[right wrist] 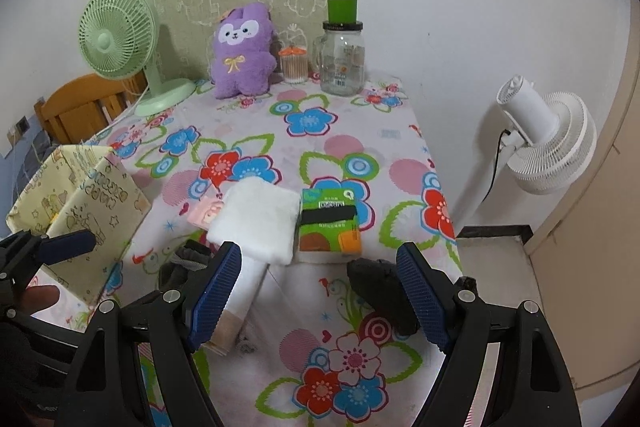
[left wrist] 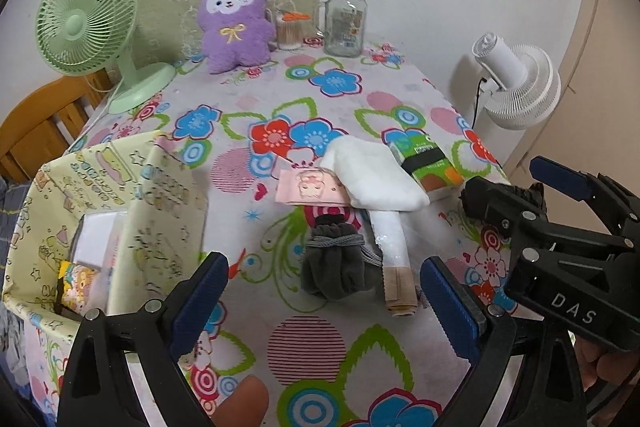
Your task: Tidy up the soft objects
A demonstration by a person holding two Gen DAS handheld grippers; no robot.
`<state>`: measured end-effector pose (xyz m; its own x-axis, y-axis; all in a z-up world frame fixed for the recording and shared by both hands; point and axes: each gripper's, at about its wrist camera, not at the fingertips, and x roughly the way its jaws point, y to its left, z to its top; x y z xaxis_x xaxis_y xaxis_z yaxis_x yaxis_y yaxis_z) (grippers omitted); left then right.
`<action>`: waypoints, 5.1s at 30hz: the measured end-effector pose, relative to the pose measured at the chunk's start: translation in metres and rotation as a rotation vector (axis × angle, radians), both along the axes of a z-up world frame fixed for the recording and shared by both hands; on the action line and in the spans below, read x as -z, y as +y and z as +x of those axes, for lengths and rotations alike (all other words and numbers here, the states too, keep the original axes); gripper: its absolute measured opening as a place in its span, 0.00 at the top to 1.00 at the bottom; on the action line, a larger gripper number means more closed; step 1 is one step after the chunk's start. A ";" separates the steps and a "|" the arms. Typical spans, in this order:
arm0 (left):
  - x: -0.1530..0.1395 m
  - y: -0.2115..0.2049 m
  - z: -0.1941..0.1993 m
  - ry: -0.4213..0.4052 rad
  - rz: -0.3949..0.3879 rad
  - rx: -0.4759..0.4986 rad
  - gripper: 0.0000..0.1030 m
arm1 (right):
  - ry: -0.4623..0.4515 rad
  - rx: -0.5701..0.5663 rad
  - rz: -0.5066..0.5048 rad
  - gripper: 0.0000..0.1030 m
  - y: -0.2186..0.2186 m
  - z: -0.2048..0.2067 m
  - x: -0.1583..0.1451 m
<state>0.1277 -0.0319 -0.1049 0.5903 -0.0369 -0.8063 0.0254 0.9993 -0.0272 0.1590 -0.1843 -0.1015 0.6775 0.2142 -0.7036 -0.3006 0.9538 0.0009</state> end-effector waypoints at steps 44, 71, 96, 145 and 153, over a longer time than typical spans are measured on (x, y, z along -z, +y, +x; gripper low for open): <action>0.067 -0.017 0.048 0.130 -0.032 -0.004 0.17 | 0.066 0.066 -0.134 0.20 -0.038 0.046 0.046; 0.062 -0.014 0.045 0.116 -0.030 -0.005 0.33 | 0.085 0.094 -0.135 0.42 -0.040 0.051 0.059; 0.041 0.001 0.031 0.054 -0.034 -0.030 0.40 | 0.079 0.100 -0.106 0.50 -0.037 0.047 0.052; 0.040 -0.024 0.044 0.027 -0.015 0.007 0.16 | 0.082 0.100 -0.100 0.50 -0.040 0.048 0.056; 0.040 -0.039 0.048 0.035 -0.026 0.031 0.16 | 0.081 0.100 -0.101 0.50 -0.039 0.048 0.057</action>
